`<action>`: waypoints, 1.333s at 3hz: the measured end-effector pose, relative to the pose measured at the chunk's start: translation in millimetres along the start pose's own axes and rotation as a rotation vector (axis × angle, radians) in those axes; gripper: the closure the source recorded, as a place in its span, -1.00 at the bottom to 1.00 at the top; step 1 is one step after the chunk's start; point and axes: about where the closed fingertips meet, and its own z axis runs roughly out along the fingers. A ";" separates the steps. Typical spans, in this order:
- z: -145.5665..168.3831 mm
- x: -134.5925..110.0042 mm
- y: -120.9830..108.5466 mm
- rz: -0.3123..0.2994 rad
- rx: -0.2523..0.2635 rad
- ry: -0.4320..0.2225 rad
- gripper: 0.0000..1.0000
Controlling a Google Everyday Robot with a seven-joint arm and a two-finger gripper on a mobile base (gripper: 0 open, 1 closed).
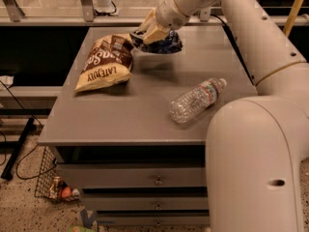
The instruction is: Move blue chip bag near brown chip bag
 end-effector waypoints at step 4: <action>38.3 -26.3 27.6 -0.028 -0.111 -0.083 -0.28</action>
Offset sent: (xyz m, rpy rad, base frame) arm -0.0236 0.0309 -0.0141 0.0233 0.0557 0.1023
